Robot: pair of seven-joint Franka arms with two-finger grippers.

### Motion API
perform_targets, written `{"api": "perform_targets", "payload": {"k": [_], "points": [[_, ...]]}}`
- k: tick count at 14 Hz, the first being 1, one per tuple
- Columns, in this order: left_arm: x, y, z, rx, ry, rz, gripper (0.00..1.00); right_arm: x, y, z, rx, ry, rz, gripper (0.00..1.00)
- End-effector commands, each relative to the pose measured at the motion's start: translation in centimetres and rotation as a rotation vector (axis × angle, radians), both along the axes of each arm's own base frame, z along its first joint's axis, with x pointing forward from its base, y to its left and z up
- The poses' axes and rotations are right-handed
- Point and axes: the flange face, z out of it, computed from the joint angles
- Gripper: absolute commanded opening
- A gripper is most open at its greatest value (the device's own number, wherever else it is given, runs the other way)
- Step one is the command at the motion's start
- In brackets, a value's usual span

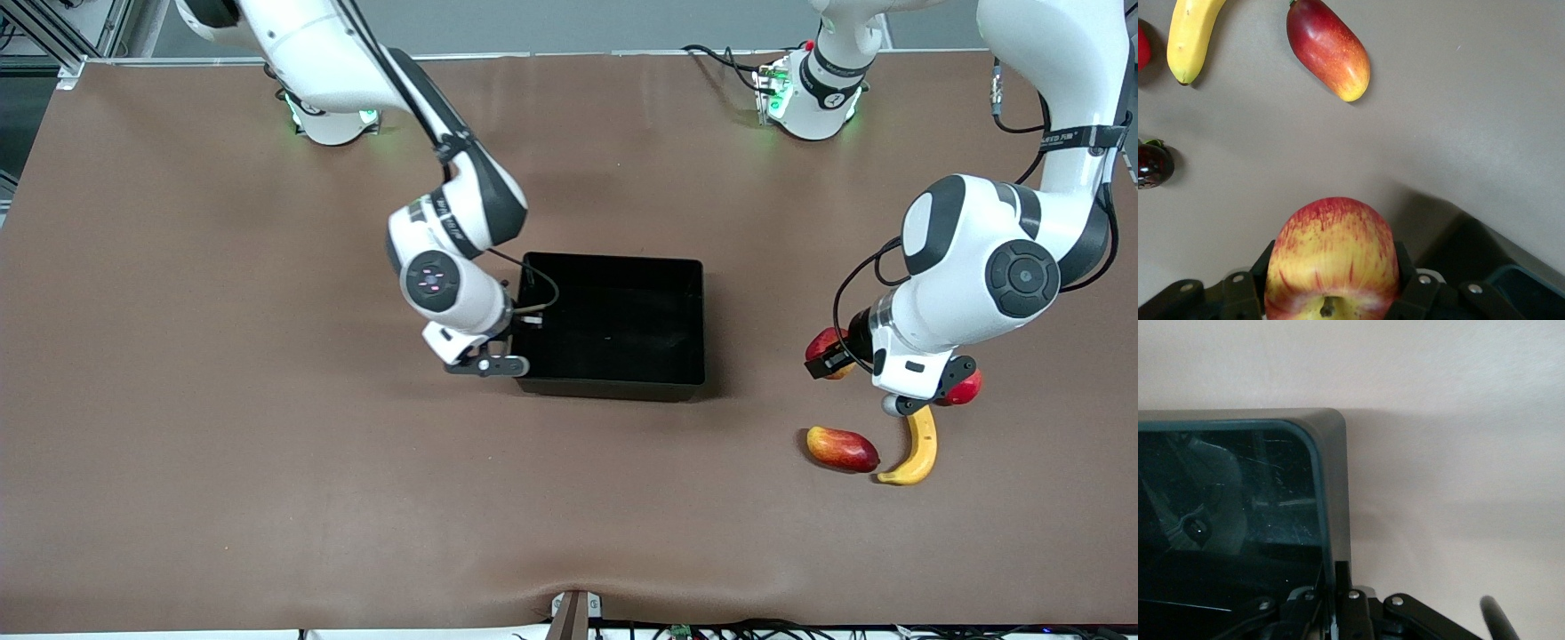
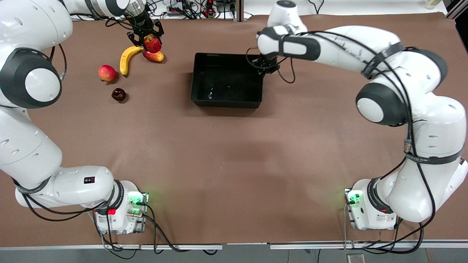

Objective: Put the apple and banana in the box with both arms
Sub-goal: 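Hold the apple with the left gripper while the right gripper withdraws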

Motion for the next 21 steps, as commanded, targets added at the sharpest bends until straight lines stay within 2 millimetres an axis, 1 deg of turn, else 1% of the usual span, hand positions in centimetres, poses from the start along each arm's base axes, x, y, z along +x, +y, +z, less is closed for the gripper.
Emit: {"api": "perform_targets", "payload": {"k": [1,2,3,4,5,6,7,8,9,10,11,12,13,15,16,17,18,19,20,21], "points": [[0.1,0.1,0.3,0.001,0.011,0.017,0.00,0.6,1.9,-0.9,0.014,0.003,-0.004,0.00],[0.0,0.0,0.3,0.001,0.011,0.015,0.00,0.8,2.4,-0.8,0.019,-0.003,-0.002,0.00],[0.1,0.0,0.4,0.001,0.009,0.015,0.00,0.9,2.5,-0.6,0.021,-0.005,-0.015,0.04],[0.0,0.0,0.3,0.001,0.011,0.015,0.00,0.8,2.6,-0.6,0.010,0.001,-0.050,0.58],[0.1,0.0,0.4,0.001,0.009,0.015,0.00,0.9,2.5,-0.5,0.008,0.003,-0.056,0.85],[0.1,0.0,0.4,0.001,0.009,0.015,0.00,1.0,2.4,-0.1,0.006,0.003,-0.054,1.00],[0.1,0.0,0.3,0.000,0.011,0.015,0.00,1.4,2.0,0.7,0.010,-0.007,-0.060,1.00],[0.1,-0.1,0.3,0.000,0.011,0.014,0.00,2.2,1.7,2.2,0.018,-0.010,-0.063,1.00],[0.1,-0.1,0.3,0.000,0.011,0.014,0.00,2.5,1.5,3.8,0.012,0.020,-0.066,1.00],[0.1,0.0,0.3,0.000,0.011,0.015,0.00,3.4,0.6,5.3,0.003,0.035,-0.073,1.00],[0.1,0.0,0.4,0.001,0.009,0.015,0.00,5.0,-1.3,6.7,-0.006,0.035,-0.089,1.00],[0.0,-0.1,0.4,0.001,0.009,0.014,0.00,6.0,-3.1,7.8,-0.019,0.048,-0.103,1.00],[0.0,-0.1,0.4,0.001,0.009,0.015,0.00,6.7,-4.2,9.3,-0.020,0.052,-0.110,1.00],[0.0,-0.6,0.4,0.001,0.010,0.028,0.00,8.7,-7.4,12.1,-0.022,0.064,-0.144,1.00],[-0.1,-0.8,0.3,0.001,0.012,0.029,0.00,9.4,-9.2,12.9,-0.025,0.079,-0.160,1.00],[-0.3,-1.6,0.4,0.002,0.011,0.022,0.00,9.9,-11.5,14.1,-0.033,0.090,-0.172,1.00],[-0.5,-2.5,0.3,0.002,0.014,0.024,0.00,10.1,-13.5,16.1,-0.038,0.080,-0.152,1.00],[-0.7,-3.6,0.4,0.004,0.013,0.023,0.00,10.0,-15.7,19.4,-0.053,0.028,-0.123,1.00],[-1.2,-5.4,0.4,0.004,0.014,0.019,0.00,9.9,-18.6,21.0,-0.083,0.018,-0.112,1.00],[-1.8,-7.4,0.2,0.008,0.018,0.015,0.00,9.5,-20.8,22.7,-0.094,0.017,-0.122,1.00]]}}
